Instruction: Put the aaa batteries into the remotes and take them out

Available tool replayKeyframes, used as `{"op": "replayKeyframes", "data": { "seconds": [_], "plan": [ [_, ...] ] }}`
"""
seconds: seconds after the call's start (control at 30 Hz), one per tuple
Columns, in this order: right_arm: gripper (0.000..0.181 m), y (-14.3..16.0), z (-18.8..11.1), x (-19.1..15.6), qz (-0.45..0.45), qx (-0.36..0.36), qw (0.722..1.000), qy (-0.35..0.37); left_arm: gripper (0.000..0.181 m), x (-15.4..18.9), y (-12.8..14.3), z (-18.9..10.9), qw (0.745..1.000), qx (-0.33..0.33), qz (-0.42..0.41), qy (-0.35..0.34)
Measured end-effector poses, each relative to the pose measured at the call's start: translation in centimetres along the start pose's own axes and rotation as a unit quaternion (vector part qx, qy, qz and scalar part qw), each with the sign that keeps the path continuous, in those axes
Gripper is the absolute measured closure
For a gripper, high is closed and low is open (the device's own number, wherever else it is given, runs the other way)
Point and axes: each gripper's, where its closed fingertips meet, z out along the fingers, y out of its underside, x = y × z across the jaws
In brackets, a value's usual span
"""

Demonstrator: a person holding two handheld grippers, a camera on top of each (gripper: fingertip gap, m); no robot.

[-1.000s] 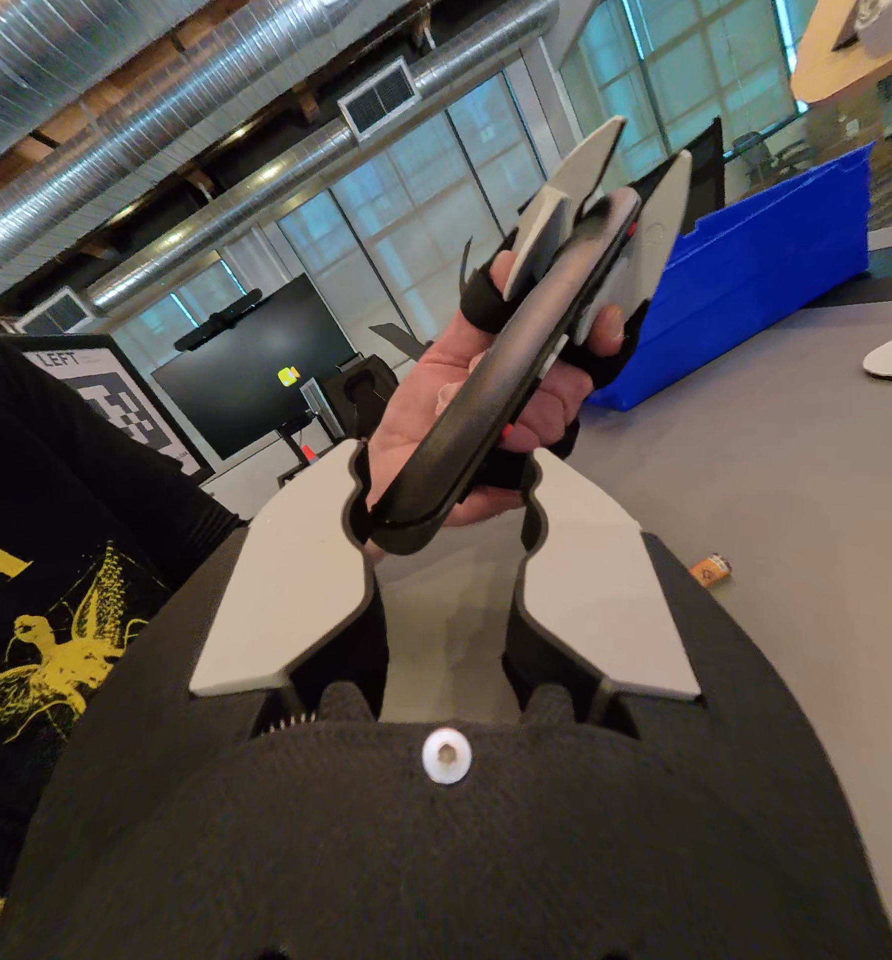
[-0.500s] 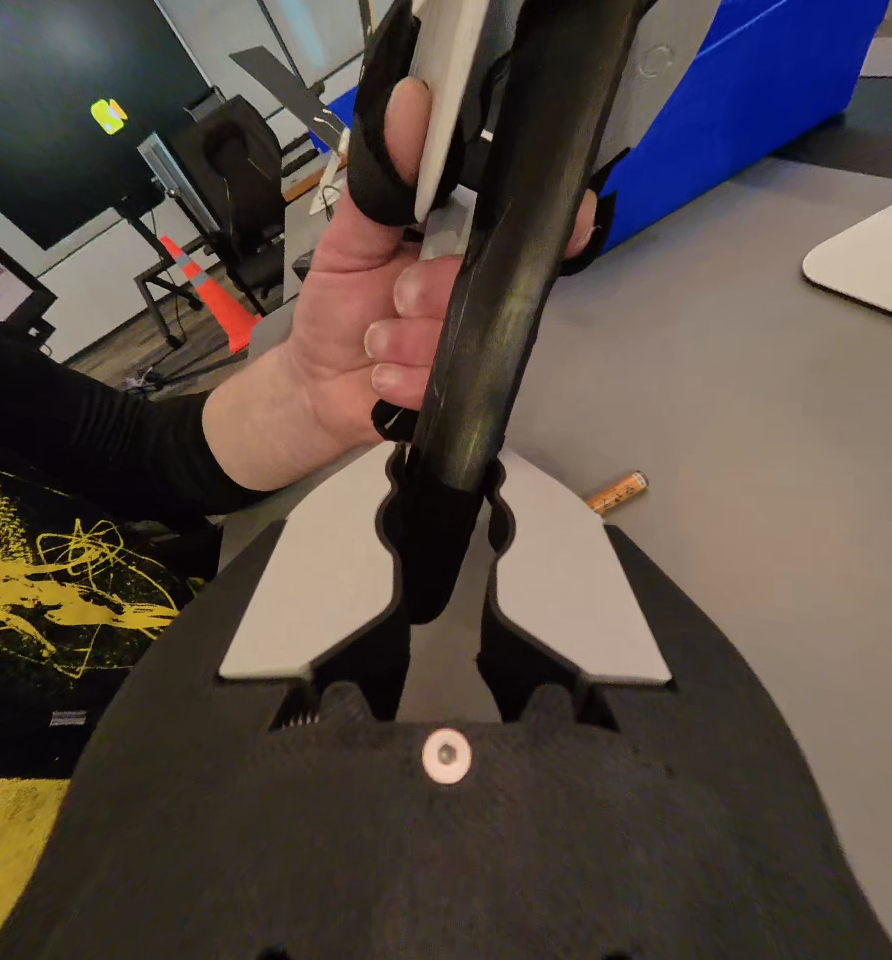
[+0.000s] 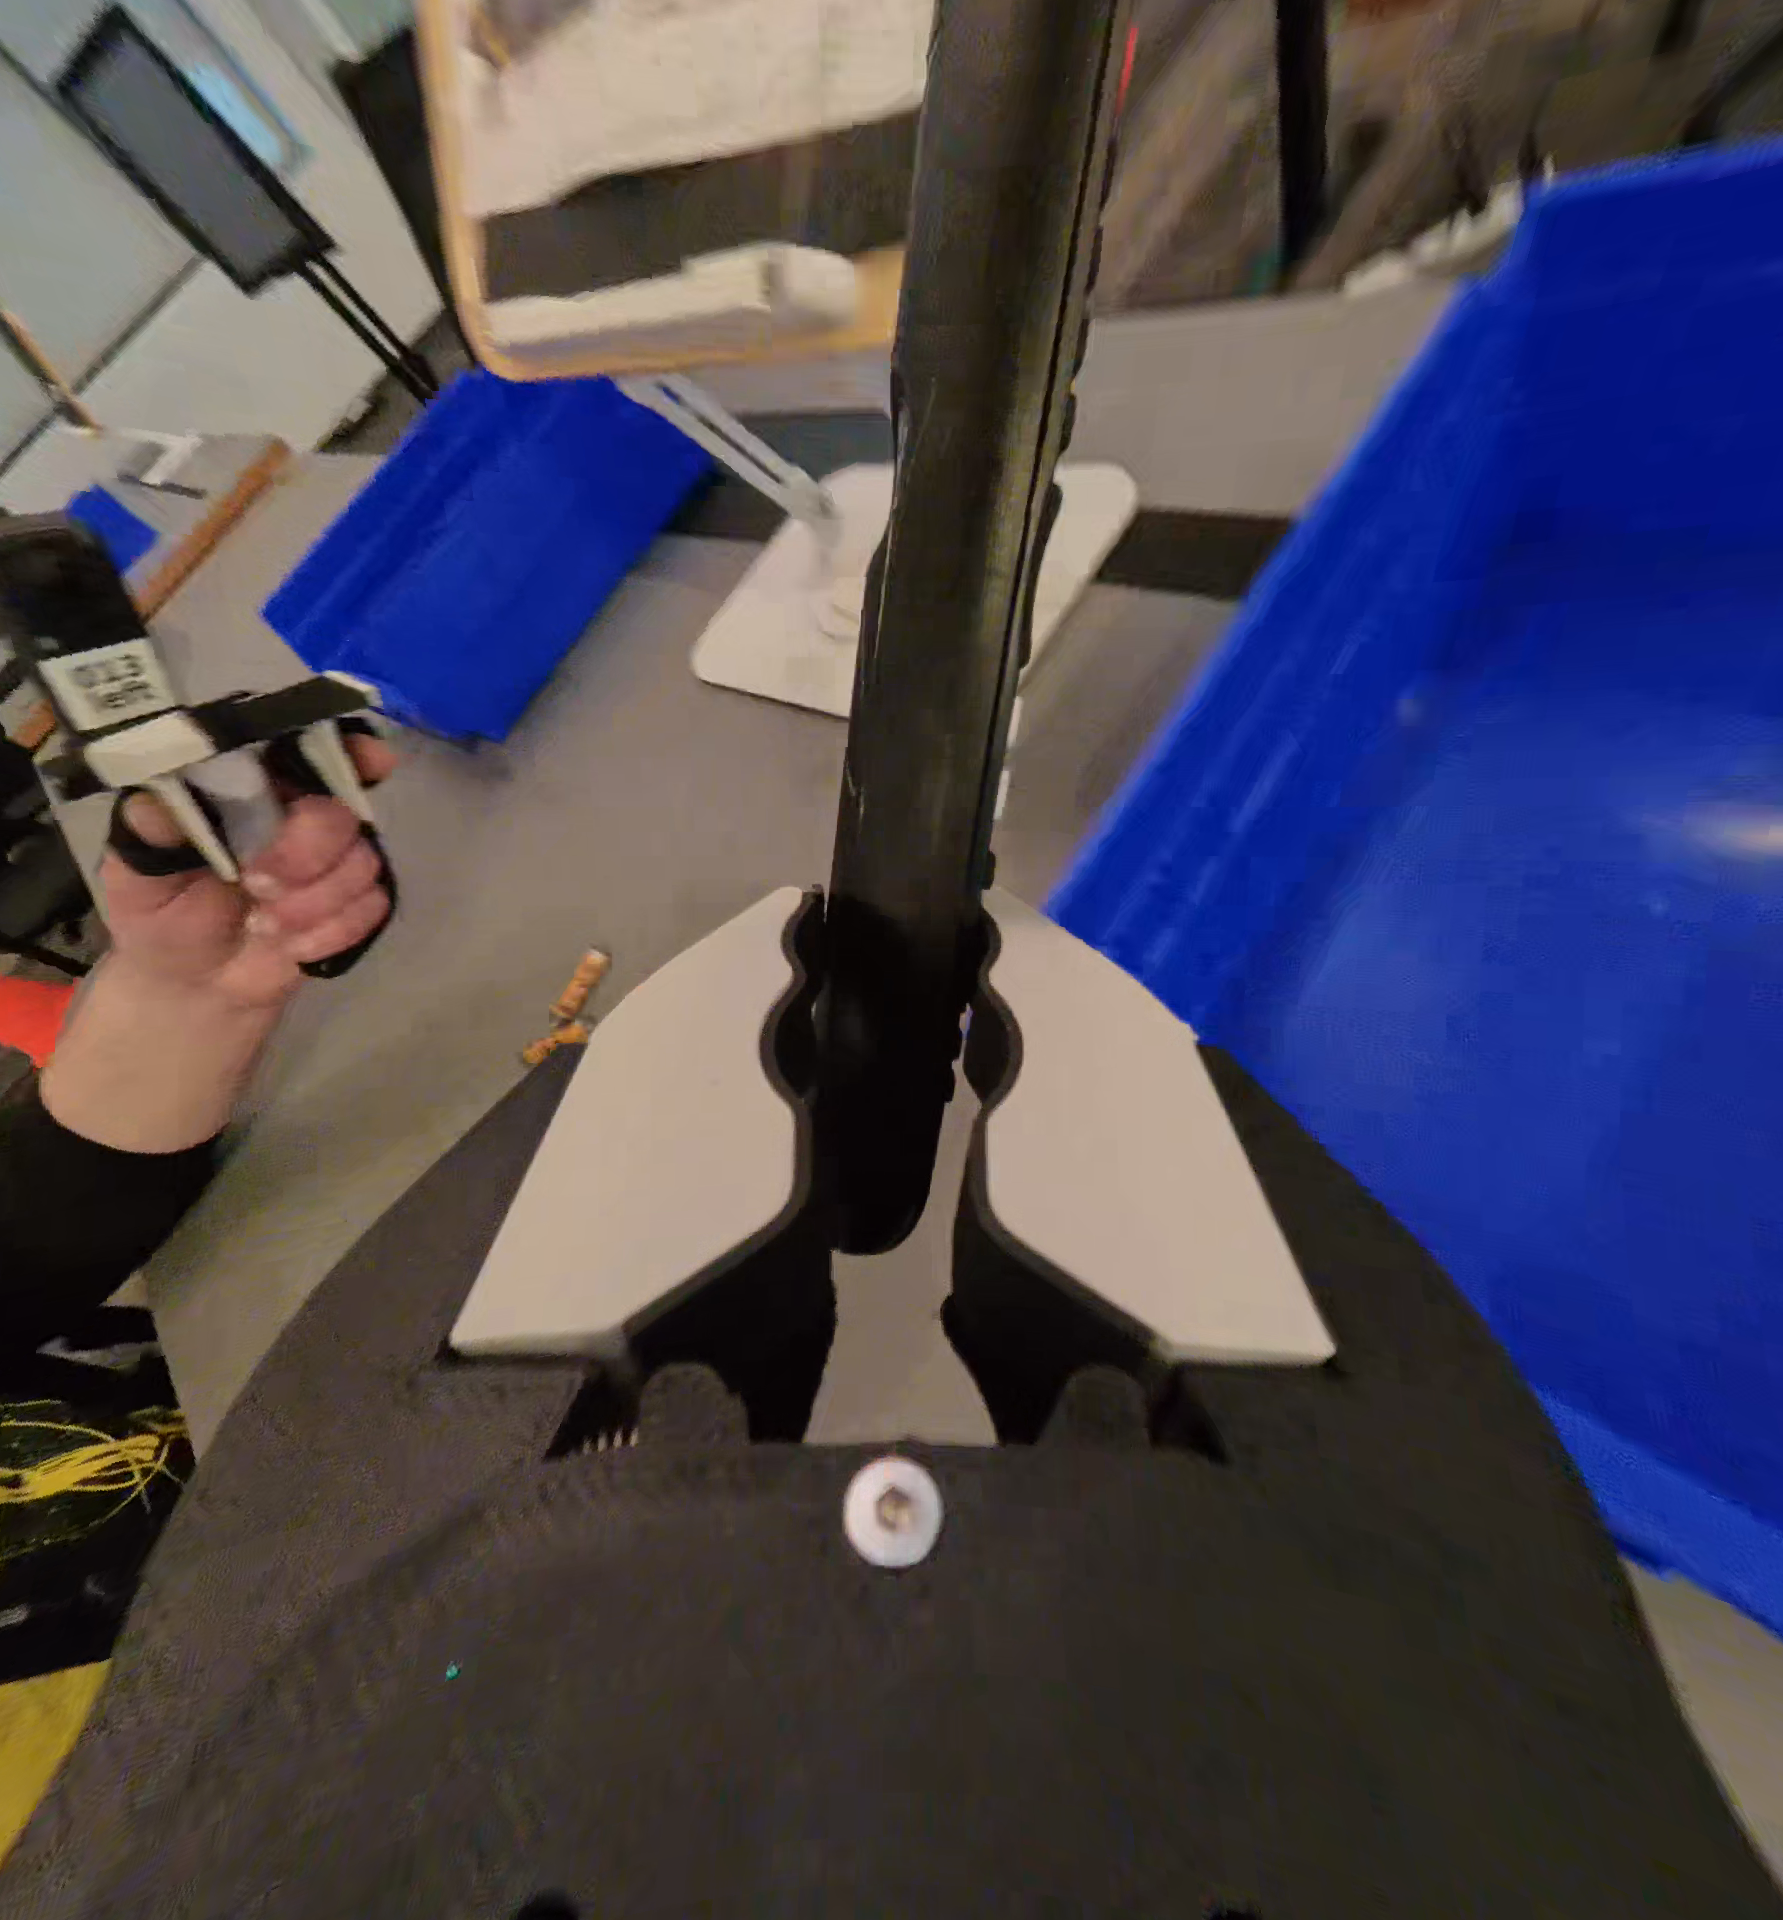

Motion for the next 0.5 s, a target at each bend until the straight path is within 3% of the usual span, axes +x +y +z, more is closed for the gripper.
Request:
{"op": "replayKeyframes", "data": {
  "seconds": [0.13, 0.3, 0.33, 0.37, 0.43, 0.5],
  "plan": [
    [0.156, 2.2, 2.7, 7.0, 0.098, -0.113, 0.988, 0.036, 0.133, -3.5, 1.8, -2.0, 0.999, -0.013, -0.009, -0.046],
    [0.156, 4.7, 5.5, 9.6, 0.152, -0.171, 0.972, 0.055, 0.134, -4.7, 1.5, -2.5, 0.998, 0.000, -0.035, -0.044],
    [0.150, 5.6, 5.6, 10.0, 0.145, -0.193, 0.968, 0.070, 0.134, -4.7, 1.6, -2.5, 0.998, -0.002, -0.033, -0.046],
    [0.132, 6.2, 5.5, 10.4, 0.139, -0.210, 0.964, 0.086, 0.134, -4.7, 1.7, -2.5, 0.998, -0.006, -0.032, -0.047],
    [0.115, 6.2, 4.4, 11.1, 0.123, -0.205, 0.963, 0.125, 0.133, -4.8, 2.0, -2.5, 0.998, -0.012, -0.028, -0.050],
    [0.121, 4.0, 2.4, 10.8, 0.067, -0.154, 0.971, 0.169, 0.133, -5.0, 2.0, -2.8, 0.998, -0.015, -0.022, -0.057]
  ]
}}
